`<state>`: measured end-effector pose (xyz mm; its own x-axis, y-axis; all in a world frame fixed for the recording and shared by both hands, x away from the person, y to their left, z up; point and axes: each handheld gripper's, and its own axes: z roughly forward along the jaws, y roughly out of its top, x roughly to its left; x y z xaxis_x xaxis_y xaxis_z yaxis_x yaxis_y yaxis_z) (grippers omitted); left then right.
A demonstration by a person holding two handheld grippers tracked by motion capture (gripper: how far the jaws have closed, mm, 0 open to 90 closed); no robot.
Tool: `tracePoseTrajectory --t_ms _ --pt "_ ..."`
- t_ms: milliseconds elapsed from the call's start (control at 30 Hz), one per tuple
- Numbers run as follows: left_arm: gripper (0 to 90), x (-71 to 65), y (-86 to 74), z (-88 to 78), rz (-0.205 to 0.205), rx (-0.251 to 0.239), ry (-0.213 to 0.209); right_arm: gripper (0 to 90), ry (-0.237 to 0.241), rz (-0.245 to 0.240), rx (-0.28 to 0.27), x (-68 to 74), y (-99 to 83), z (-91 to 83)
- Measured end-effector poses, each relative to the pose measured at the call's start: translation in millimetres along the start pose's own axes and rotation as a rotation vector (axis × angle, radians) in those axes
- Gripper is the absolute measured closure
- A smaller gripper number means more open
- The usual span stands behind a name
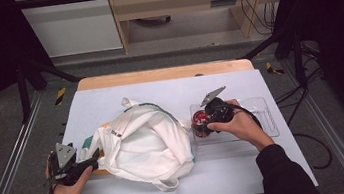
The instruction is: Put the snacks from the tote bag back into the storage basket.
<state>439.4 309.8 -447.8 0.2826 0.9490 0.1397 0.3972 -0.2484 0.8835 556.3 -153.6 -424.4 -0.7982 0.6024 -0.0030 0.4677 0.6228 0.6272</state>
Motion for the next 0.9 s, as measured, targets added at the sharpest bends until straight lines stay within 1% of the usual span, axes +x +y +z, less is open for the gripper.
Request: tracePoseTrajectory --t_ms 233,333,367,433,633,767,867,900 --pt "8.6 0.5 -0.2 0.1 -0.002 0.002 0.000 25.8 -0.006 -0.006 0.002 1.0 0.0 -0.1" --pt "8.5 1.1 -0.2 -0.2 -0.002 0.002 0.002 24.7 -0.007 0.002 -0.005 1.5 0.7 -1.6" --pt "8.5 1.1 -0.2 -0.2 -0.002 0.002 0.002 23.7 -0.001 0.007 -0.020 1.2 1.2 -2.8" --pt "8.5 1.2 -0.2 -0.1 -0.002 0.002 0.002 21.1 0.003 0.003 -0.031 1.9 2.0 -5.6" --pt "8.5 0.8 -0.1 -0.2 -0.003 0.002 0.002 16.7 -0.012 0.007 -0.059 4.6 2.6 -16.0" --pt "8.5 0.7 0.0 -0.4 -0.003 0.000 0.002 15.0 -0.016 0.024 -0.070 4.9 2.7 -23.8" --pt "8.5 0.7 0.0 -0.3 -0.004 -0.001 0.002 14.2 -0.022 0.025 -0.100 5.5 2.6 -30.5" --pt "8.5 0.7 0.0 -0.3 -0.004 -0.001 0.002 13.8 -0.024 0.032 -0.108 6.3 2.8 -33.0"
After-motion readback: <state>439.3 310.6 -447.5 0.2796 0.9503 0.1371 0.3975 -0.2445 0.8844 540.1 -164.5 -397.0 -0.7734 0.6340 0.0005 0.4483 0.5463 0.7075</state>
